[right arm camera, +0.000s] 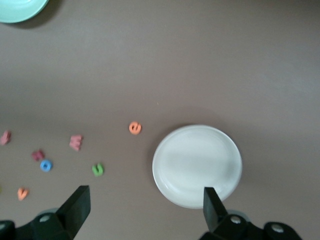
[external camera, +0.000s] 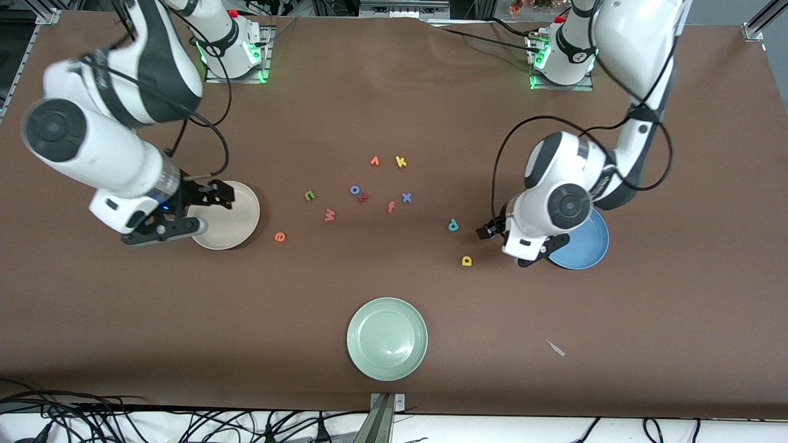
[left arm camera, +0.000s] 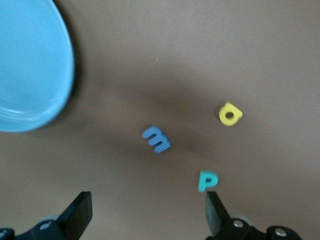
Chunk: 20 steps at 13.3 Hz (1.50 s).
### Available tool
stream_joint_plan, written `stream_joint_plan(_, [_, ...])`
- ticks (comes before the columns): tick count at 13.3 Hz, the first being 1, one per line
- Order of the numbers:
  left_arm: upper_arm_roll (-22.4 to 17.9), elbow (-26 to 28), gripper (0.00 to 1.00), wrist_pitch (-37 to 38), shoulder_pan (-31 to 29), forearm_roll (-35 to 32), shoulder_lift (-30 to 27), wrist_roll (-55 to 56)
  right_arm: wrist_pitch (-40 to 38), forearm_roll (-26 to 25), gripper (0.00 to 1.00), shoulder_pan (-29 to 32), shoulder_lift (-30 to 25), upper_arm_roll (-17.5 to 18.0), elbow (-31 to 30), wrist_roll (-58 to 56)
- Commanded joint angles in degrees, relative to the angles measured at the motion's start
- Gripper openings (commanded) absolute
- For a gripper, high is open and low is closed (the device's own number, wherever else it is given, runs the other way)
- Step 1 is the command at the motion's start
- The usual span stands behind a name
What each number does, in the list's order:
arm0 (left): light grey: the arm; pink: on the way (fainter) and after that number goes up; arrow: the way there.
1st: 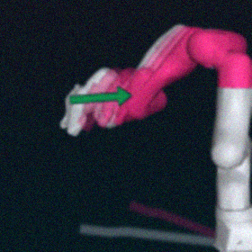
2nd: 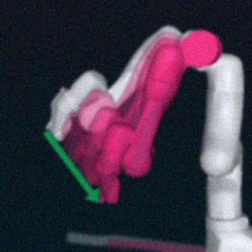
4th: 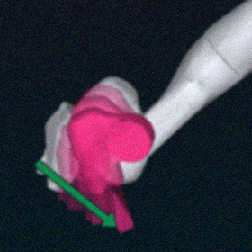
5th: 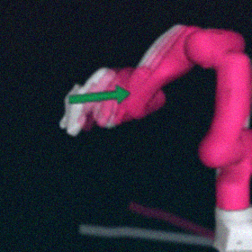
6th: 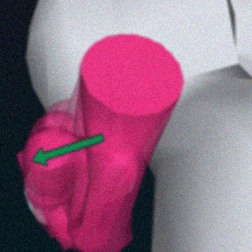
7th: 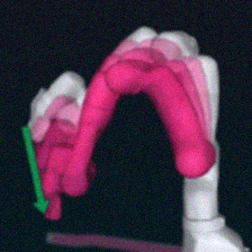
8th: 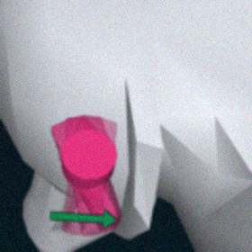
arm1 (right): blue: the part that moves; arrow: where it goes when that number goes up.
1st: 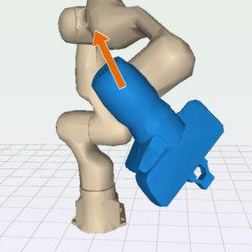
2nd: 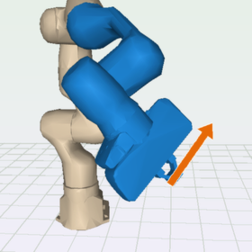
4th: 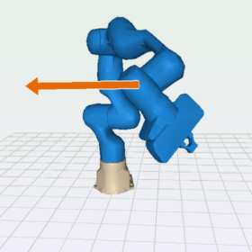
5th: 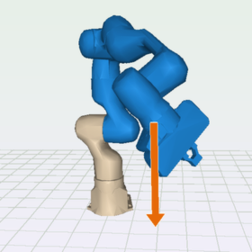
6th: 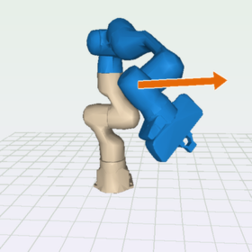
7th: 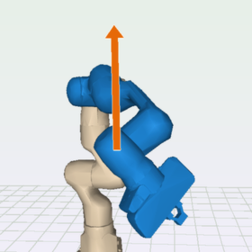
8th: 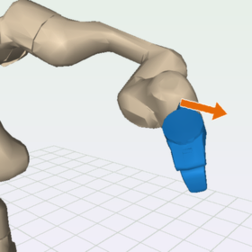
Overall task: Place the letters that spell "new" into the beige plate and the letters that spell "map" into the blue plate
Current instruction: 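Reach the left gripper to the blue m while the right gripper reaches the e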
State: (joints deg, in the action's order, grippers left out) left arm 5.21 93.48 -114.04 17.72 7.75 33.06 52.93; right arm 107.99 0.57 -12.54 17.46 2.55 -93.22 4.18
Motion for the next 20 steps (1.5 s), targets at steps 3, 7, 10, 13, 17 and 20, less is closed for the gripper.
stream_joint_plan(3, [-0.6, 2.4, 0.99, -8.8, 1.2, 1.1, 5.4, 15.8, 23.8, -1.5, 1.00, 0.2, -0.2, 3.7, -19.0, 6.8])
stream_joint_plan(7, [-0.6, 8.0, 0.76, -16.3, 0.8, 1.2, 5.2, 16.5, 31.6, -5.2, 0.99, -0.2, 6.8, 3.9, -20.2, 10.8])
stream_joint_plan(10, [-0.6, 8.5, 0.34, -16.5, 0.6, 1.4, 4.9, 16.5, 36.0, -9.0, 0.99, -0.6, 11.2, 4.0, -20.1, 15.2])
stream_joint_plan(13, [-0.6, 8.3, 0.09, -16.2, -0.1, 1.4, 4.4, 16.4, 38.0, -9.5, 0.95, -2.4, 13.7, 4.0, -18.8, 17.5])
stream_joint_plan(17, [-0.7, 7.4, 0.02, -14.9, -1.2, 1.3, 1.6, 16.0, 38.2, -9.4, 0.90, -2.8, 14.4, 4.0, -18.6, 17.8])
stream_joint_plan(20, [-1.3, 4.9, 0.04, -6.8, -2.8, 0.4, 0.0, 11.1, 38.2, -9.5, 0.77, -2.7, 14.8, 4.0, -18.6, 17.6])
